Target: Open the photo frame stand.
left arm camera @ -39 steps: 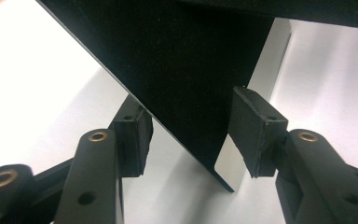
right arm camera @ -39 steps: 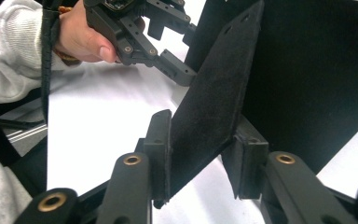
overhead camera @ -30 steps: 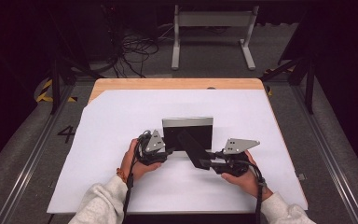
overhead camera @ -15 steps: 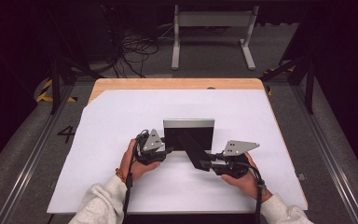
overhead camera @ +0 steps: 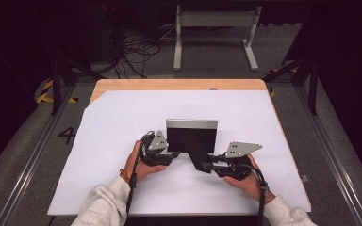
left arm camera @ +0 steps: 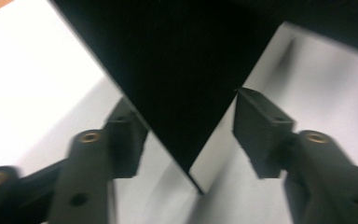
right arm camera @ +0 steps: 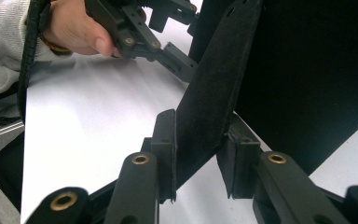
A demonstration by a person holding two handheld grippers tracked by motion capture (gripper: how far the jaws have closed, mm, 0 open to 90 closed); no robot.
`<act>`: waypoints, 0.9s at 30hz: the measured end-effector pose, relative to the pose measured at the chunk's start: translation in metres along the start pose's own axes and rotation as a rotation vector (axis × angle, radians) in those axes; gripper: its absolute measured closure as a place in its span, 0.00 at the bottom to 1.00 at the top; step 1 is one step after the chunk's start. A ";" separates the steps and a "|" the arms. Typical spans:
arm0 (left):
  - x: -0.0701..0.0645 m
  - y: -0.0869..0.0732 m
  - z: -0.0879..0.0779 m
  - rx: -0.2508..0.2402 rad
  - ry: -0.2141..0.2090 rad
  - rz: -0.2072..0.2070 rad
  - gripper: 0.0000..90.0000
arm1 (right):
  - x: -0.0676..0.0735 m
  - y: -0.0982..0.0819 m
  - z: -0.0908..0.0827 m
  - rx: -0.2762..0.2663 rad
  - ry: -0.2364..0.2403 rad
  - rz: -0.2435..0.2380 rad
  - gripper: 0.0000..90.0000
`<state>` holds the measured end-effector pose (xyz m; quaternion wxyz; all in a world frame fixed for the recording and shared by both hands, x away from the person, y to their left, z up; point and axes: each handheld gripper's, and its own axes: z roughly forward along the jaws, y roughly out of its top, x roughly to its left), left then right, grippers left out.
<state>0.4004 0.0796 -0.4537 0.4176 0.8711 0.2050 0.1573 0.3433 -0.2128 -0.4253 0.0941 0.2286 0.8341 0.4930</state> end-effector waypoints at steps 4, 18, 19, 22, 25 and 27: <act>-0.002 0.001 0.004 0.023 -0.007 0.005 0.53 | 0.000 0.001 0.000 -0.002 0.004 -0.004 0.77; -0.002 0.006 0.007 0.029 0.071 0.039 0.58 | -0.002 0.002 0.001 0.012 -0.048 -0.031 0.78; -0.002 0.006 0.007 0.029 0.078 0.041 0.58 | -0.002 0.002 0.001 0.012 -0.052 -0.034 0.78; -0.001 0.008 0.008 0.026 0.105 0.053 0.59 | -0.004 0.002 0.001 0.017 -0.076 -0.048 0.78; -0.002 0.009 0.009 0.025 0.131 0.061 0.60 | -0.007 0.002 0.002 0.017 -0.083 -0.034 0.78; -0.003 0.009 0.008 0.023 0.148 0.067 0.60 | -0.009 0.001 0.002 0.016 -0.078 -0.021 0.78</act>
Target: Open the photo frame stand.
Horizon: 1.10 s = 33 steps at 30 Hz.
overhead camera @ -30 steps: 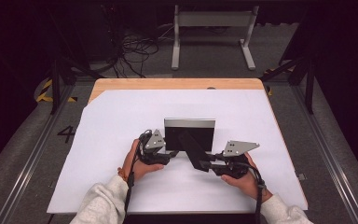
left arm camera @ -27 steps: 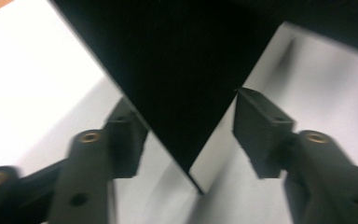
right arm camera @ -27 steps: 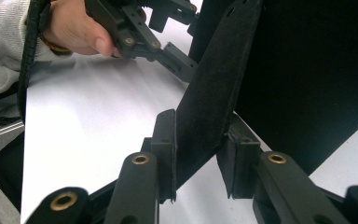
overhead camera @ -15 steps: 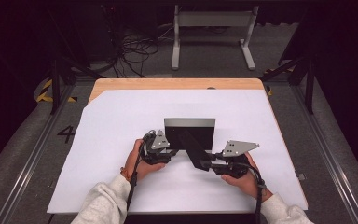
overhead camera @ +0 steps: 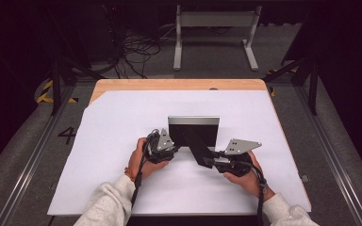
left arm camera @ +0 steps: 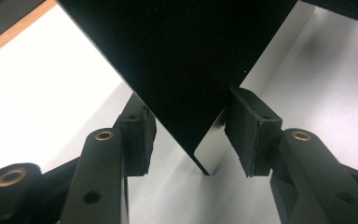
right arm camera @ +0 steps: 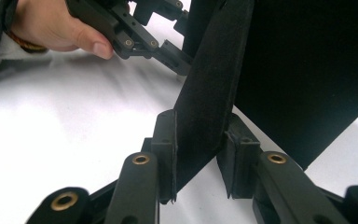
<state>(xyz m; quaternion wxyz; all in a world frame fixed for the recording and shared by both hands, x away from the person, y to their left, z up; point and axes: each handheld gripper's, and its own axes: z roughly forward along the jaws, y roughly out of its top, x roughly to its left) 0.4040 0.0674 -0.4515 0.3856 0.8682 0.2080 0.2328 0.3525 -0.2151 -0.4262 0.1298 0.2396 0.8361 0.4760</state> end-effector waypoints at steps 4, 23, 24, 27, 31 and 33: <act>0.002 -0.001 -0.002 -0.010 -0.002 -0.005 0.64 | 0.000 0.000 0.000 0.007 0.002 0.000 0.79; 0.006 -0.004 -0.013 -0.063 -0.090 -0.023 0.63 | 0.007 -0.007 -0.002 0.048 0.023 -0.024 0.85; 0.006 -0.004 -0.013 -0.065 -0.100 -0.022 0.62 | 0.007 -0.007 -0.002 0.050 0.022 -0.025 0.85; 0.006 -0.003 -0.014 -0.063 -0.097 -0.018 0.62 | 0.007 -0.007 -0.002 0.053 0.022 -0.025 0.85; 0.005 -0.003 -0.014 -0.069 -0.121 -0.021 0.60 | 0.008 -0.008 -0.002 0.066 0.021 -0.027 0.86; 0.006 -0.004 -0.016 -0.074 -0.135 -0.021 0.60 | 0.009 -0.008 -0.001 0.076 0.019 -0.028 0.87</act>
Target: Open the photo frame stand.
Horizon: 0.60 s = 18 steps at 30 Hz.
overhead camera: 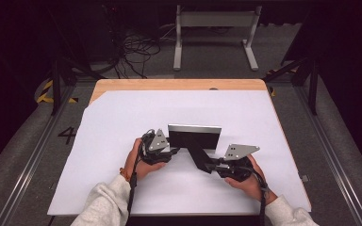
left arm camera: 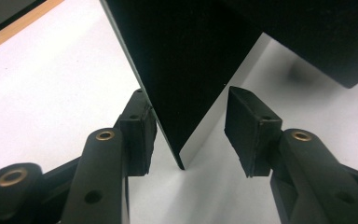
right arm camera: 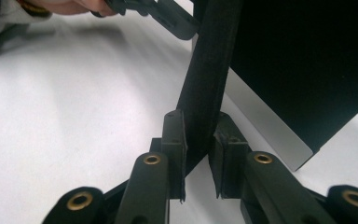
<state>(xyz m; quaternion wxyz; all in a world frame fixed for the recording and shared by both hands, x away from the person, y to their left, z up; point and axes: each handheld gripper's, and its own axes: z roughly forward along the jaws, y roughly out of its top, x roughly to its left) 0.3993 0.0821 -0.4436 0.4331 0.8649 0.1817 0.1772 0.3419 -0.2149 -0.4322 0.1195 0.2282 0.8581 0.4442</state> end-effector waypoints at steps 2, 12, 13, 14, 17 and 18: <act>0.000 0.000 -0.001 0.004 -0.019 -0.001 0.60 | 0.001 0.000 0.000 0.007 0.000 -0.003 0.87; 0.000 0.001 -0.003 0.016 -0.034 -0.010 0.64 | 0.001 -0.002 0.002 0.010 -0.004 0.014 0.90; -0.001 0.001 -0.003 0.017 -0.038 -0.007 0.65 | 0.001 -0.002 0.002 0.010 -0.004 0.014 0.91; -0.001 0.001 -0.003 0.017 -0.038 -0.007 0.65 | 0.001 -0.002 0.002 0.010 -0.004 0.014 0.91; -0.002 0.002 -0.004 0.019 -0.054 0.009 0.68 | 0.002 -0.002 0.003 0.008 0.002 0.014 0.92; -0.002 0.002 -0.005 0.022 -0.052 0.013 0.68 | 0.002 -0.002 0.003 0.010 0.006 0.012 0.92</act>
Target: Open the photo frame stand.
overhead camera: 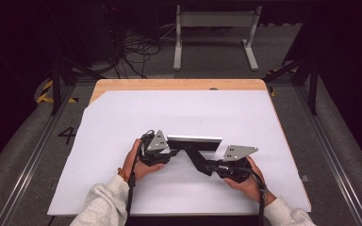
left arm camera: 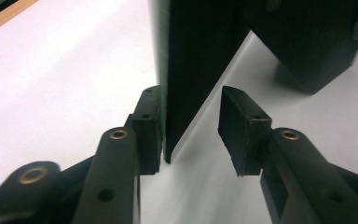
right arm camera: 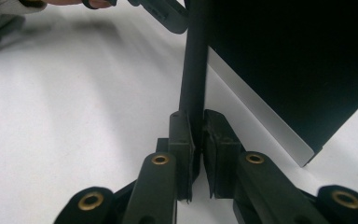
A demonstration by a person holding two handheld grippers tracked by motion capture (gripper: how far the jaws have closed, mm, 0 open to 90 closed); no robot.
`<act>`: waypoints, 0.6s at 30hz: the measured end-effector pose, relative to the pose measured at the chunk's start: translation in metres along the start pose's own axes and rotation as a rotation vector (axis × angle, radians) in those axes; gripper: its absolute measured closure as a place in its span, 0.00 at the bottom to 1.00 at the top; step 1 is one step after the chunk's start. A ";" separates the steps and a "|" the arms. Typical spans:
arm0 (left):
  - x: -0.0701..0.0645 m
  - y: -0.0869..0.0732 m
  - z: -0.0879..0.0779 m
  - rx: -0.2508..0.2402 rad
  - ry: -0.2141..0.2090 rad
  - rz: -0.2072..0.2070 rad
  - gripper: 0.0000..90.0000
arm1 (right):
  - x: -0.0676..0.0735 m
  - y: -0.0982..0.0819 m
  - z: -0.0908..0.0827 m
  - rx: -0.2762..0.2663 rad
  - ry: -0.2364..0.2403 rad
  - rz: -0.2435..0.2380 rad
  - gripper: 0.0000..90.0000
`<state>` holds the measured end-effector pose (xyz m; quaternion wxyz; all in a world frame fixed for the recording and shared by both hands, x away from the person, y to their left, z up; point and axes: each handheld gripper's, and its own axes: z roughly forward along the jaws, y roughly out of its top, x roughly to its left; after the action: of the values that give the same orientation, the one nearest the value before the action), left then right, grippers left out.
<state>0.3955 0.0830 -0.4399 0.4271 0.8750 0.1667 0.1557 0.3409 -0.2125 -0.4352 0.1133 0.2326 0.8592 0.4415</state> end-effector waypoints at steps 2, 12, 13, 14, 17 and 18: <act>0.000 0.001 0.000 0.005 0.009 0.000 0.69 | 0.000 0.000 0.000 0.000 -0.013 -0.002 0.93; 0.000 -0.001 0.001 0.019 0.016 -0.014 0.72 | -0.004 0.002 -0.009 -0.019 -0.017 -0.003 0.88; 0.001 -0.002 0.001 0.019 0.018 -0.015 0.73 | -0.004 0.003 -0.011 -0.019 -0.015 -0.008 0.90; 0.001 -0.002 0.000 0.020 0.019 -0.014 0.73 | -0.003 0.003 -0.012 -0.017 -0.014 -0.015 0.91; 0.002 -0.002 -0.004 0.020 0.025 -0.010 0.73 | -0.003 0.002 -0.019 -0.016 -0.012 -0.023 0.92; 0.002 -0.002 -0.005 0.015 0.027 -0.006 0.74 | -0.003 0.002 -0.021 -0.017 -0.013 -0.023 0.93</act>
<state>0.3953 0.0880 -0.4381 0.4186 0.8756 0.1761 0.1647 0.3361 -0.2279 -0.4218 0.1257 0.2247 0.8571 0.4462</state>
